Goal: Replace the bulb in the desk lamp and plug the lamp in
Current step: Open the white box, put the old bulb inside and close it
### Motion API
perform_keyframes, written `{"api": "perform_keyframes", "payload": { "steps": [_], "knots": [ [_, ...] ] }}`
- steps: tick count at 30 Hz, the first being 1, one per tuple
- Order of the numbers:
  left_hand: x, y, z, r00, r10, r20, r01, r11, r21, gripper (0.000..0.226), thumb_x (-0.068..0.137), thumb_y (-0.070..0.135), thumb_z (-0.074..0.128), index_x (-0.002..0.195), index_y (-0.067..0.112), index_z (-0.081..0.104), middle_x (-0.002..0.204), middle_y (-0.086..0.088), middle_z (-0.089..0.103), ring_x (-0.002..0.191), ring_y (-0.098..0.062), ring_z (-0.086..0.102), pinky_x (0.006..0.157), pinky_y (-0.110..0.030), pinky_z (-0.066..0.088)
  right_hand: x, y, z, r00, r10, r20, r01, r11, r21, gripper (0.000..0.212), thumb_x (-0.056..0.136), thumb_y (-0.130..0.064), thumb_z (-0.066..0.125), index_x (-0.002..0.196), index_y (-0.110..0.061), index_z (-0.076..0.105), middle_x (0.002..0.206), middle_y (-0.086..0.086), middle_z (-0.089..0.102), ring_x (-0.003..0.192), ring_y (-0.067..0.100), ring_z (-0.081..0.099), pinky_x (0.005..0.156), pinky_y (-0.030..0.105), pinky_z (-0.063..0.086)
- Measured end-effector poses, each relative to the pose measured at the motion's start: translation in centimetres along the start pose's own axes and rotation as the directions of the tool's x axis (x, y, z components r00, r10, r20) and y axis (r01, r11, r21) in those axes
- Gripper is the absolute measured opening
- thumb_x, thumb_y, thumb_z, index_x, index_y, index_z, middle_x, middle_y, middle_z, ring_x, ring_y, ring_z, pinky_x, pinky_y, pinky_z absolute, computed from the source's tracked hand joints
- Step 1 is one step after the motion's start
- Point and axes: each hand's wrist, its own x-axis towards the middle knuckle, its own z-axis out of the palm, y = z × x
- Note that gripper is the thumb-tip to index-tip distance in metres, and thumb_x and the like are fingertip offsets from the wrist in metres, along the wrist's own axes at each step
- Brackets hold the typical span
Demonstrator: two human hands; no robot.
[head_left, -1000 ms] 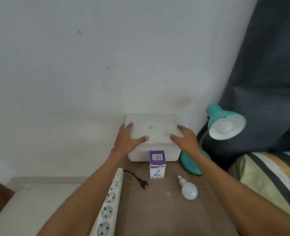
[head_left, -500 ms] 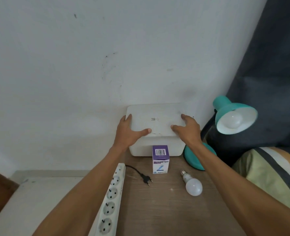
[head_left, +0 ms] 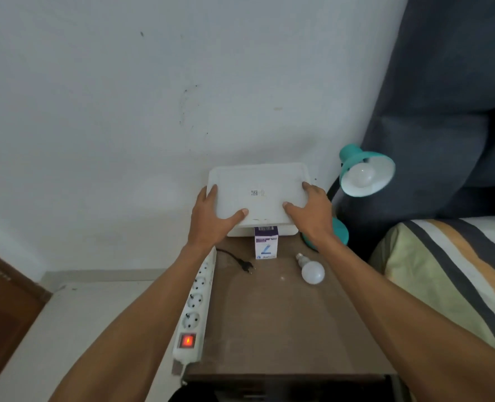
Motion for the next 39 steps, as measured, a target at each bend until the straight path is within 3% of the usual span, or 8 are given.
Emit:
{"api": "perform_keyframes", "payload": {
  "steps": [5, 9, 13, 17, 22, 30, 36, 39],
  "knots": [
    [-7.4, 0.0, -0.7, 1.000, -0.006, -0.031, 0.007, 1.000, 0.007, 0.108, 0.071, 0.070, 0.077, 0.154, 0.012, 0.038, 0.157, -0.007, 0.040, 0.143, -0.026, 0.040, 0.117, -0.048, 0.040, -7.6, 1.2, -1.2, 0.999, 0.041, -0.001, -0.041, 0.998, -0.041, 0.074, 0.084, -0.035, 0.070, 0.147, -0.009, 0.041, 0.146, 0.013, 0.043, 0.133, 0.029, 0.043, 0.108, 0.040, 0.037],
    [-14.2, -1.3, 0.0, 0.997, -0.078, 0.011, 0.078, 0.996, 0.050, 0.105, 0.076, 0.064, 0.079, 0.157, 0.015, 0.033, 0.164, -0.006, 0.030, 0.149, -0.028, 0.032, 0.121, -0.049, 0.033, -13.9, 3.1, -1.4, 0.995, 0.094, 0.025, -0.092, 0.993, -0.078, 0.074, 0.086, -0.034, 0.070, 0.148, -0.009, 0.039, 0.148, 0.014, 0.040, 0.133, 0.029, 0.042, 0.106, 0.038, 0.039],
    [-20.1, -2.7, 1.3, 0.984, -0.158, 0.079, 0.149, 0.983, 0.110, 0.104, 0.081, 0.063, 0.075, 0.161, 0.020, 0.024, 0.169, -0.004, 0.020, 0.154, -0.027, 0.022, 0.123, -0.047, 0.025, -19.5, 5.7, -0.9, 0.986, 0.162, 0.029, -0.157, 0.980, -0.126, 0.073, 0.087, -0.037, 0.069, 0.149, -0.015, 0.038, 0.145, 0.010, 0.043, 0.126, 0.026, 0.049, 0.094, 0.034, 0.047],
    [-23.9, -4.1, 2.7, 0.966, -0.206, 0.159, 0.186, 0.974, 0.131, 0.107, 0.080, 0.069, 0.072, 0.162, 0.021, 0.021, 0.169, -0.003, 0.020, 0.154, -0.026, 0.023, 0.123, -0.044, 0.026, -22.7, 8.5, -0.6, 0.972, 0.226, 0.067, -0.206, 0.953, -0.224, 0.073, 0.085, -0.046, 0.066, 0.147, -0.017, 0.041, 0.145, 0.011, 0.046, 0.132, 0.031, 0.041, 0.105, 0.044, 0.041],
    [-25.3, -5.4, 3.8, 0.931, -0.271, 0.244, 0.231, 0.956, 0.178, 0.106, 0.080, 0.068, 0.073, 0.161, 0.018, 0.025, 0.166, -0.005, 0.028, 0.152, -0.027, 0.029, 0.121, -0.043, 0.029, -24.4, 10.8, -0.2, 0.967, 0.241, 0.085, -0.205, 0.932, -0.300, 0.072, 0.083, -0.049, 0.067, 0.142, -0.012, 0.048, 0.137, 0.015, 0.053, 0.127, 0.033, 0.045, 0.108, 0.045, 0.039],
    [-25.2, -6.4, 4.8, 0.919, -0.303, 0.253, 0.212, 0.920, 0.330, 0.103, 0.083, 0.068, 0.069, 0.160, 0.017, 0.024, 0.163, -0.010, 0.029, 0.151, -0.030, 0.028, 0.122, -0.042, 0.029, -24.6, 11.2, 0.6, 0.967, 0.234, 0.102, -0.158, 0.863, -0.480, 0.060, 0.084, -0.051, 0.064, 0.132, -0.016, 0.057, 0.114, 0.008, 0.064, 0.110, 0.026, 0.054, 0.095, 0.038, 0.047],
    [-25.0, -6.2, 5.4, 0.936, -0.273, 0.222, 0.175, 0.908, 0.380, 0.088, 0.091, 0.066, 0.058, 0.157, 0.013, 0.032, 0.165, -0.011, 0.023, 0.152, -0.031, 0.021, 0.122, -0.044, 0.026, -23.7, 11.2, 0.5, 0.945, 0.286, 0.159, -0.164, 0.832, -0.529, 0.059, 0.083, -0.051, 0.061, 0.130, -0.017, 0.055, 0.128, 0.009, 0.052, 0.118, 0.027, 0.048, 0.099, 0.042, 0.044],
    [-23.7, -5.5, 5.3, 0.958, -0.246, 0.149, 0.192, 0.932, 0.308, 0.078, 0.095, 0.061, 0.056, 0.153, 0.013, 0.038, 0.165, -0.010, 0.026, 0.153, -0.029, 0.022, 0.124, -0.042, 0.026, -22.0, 10.9, -0.4, 0.953, 0.271, 0.137, -0.169, 0.848, -0.502, 0.055, 0.084, -0.049, 0.063, 0.130, -0.020, 0.057, 0.132, 0.007, 0.051, 0.119, 0.026, 0.048, 0.100, 0.041, 0.043]
  ]
}}
